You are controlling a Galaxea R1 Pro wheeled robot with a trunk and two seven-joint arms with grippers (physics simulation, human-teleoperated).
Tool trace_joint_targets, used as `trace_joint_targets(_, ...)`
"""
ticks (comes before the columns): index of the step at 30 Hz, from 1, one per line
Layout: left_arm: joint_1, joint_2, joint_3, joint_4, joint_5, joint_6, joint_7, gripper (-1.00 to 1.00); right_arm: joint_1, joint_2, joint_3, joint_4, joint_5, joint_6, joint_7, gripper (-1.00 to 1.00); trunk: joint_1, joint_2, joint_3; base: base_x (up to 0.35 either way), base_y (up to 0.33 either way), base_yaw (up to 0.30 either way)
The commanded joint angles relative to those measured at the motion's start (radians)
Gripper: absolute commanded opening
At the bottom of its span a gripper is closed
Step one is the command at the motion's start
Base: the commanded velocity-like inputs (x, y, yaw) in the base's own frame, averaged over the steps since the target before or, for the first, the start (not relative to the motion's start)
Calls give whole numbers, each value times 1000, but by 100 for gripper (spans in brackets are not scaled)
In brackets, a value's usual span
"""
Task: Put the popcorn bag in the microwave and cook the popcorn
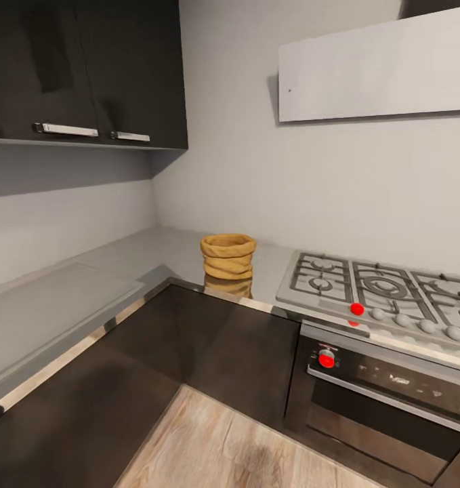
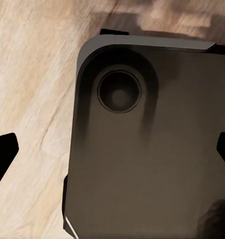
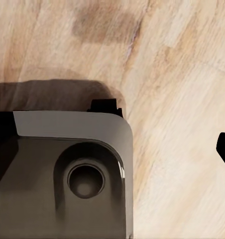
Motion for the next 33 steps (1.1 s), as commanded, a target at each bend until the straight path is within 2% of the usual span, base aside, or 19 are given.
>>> trace_joint_targets(1, 0, 0, 0, -1, 8, -2, 0, 100, -1, -1, -8, 3, 5, -5, 2, 100, 0, 0, -1, 161, 0, 0)
trace_joint_targets(15, 0, 0, 0, -1, 8, -2, 0, 100, -1, -1, -8, 3, 5, -4, 0, 100, 0, 0, -1, 189, 0, 11)
trace_joint_targets(20, 0, -1, 0, -1, 8, -2, 1, 100, -1, -2, -8, 3, 5, -5, 0, 100, 0, 0, -1, 20, 0, 157)
trace_joint_targets(33, 0, -3, 0, -1, 6, -18, 9, 100, -1, -2, -8, 2, 5, -6, 0, 100, -4, 7, 2, 0, 0, 4)
